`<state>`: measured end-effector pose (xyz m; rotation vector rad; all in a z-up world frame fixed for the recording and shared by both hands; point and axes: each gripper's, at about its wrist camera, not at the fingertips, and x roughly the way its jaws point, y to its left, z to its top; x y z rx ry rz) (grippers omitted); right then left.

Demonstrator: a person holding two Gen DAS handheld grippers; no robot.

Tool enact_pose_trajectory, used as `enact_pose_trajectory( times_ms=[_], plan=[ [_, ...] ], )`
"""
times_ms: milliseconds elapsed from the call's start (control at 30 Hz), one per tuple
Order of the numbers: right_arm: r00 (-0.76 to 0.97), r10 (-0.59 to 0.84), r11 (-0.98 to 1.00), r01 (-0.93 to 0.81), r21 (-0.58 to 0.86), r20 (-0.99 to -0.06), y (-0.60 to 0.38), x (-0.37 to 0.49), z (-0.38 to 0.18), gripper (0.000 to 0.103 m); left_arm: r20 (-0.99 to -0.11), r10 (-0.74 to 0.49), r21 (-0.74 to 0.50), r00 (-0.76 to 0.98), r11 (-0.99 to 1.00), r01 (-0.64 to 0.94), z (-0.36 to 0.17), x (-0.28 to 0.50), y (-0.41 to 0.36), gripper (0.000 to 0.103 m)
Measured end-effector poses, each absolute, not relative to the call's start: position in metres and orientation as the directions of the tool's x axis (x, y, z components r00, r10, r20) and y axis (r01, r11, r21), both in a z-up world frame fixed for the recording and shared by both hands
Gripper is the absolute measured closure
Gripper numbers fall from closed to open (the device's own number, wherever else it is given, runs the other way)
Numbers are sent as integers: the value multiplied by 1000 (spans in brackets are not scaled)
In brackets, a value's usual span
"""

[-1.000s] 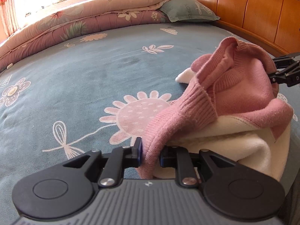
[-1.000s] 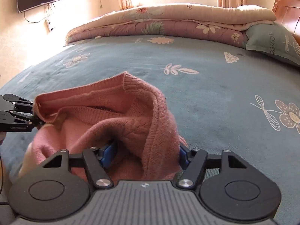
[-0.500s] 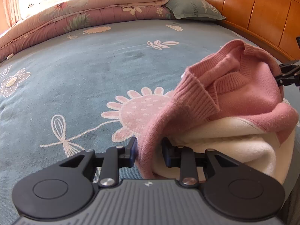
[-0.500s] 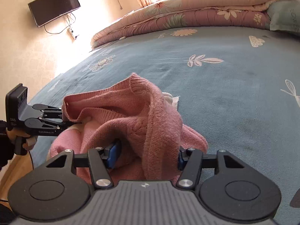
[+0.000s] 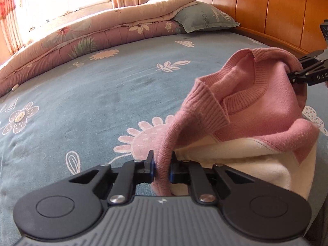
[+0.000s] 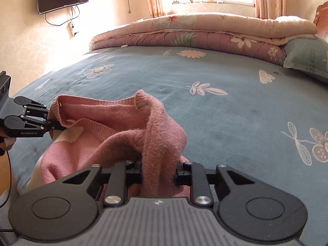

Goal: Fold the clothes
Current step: 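Close the right tool on the sweater while the left tool holds its edge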

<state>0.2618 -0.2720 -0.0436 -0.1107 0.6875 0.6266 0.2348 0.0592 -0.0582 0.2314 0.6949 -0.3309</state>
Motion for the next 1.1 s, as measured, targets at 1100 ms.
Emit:
enact_pose_trajectory(
  times_ms=[1100],
  plan=[
    [729, 55, 930, -285, -230, -682, -260, 524, -39, 77, -595, 31, 355, 803, 907, 228, -37, 501, -2, 91]
  ],
)
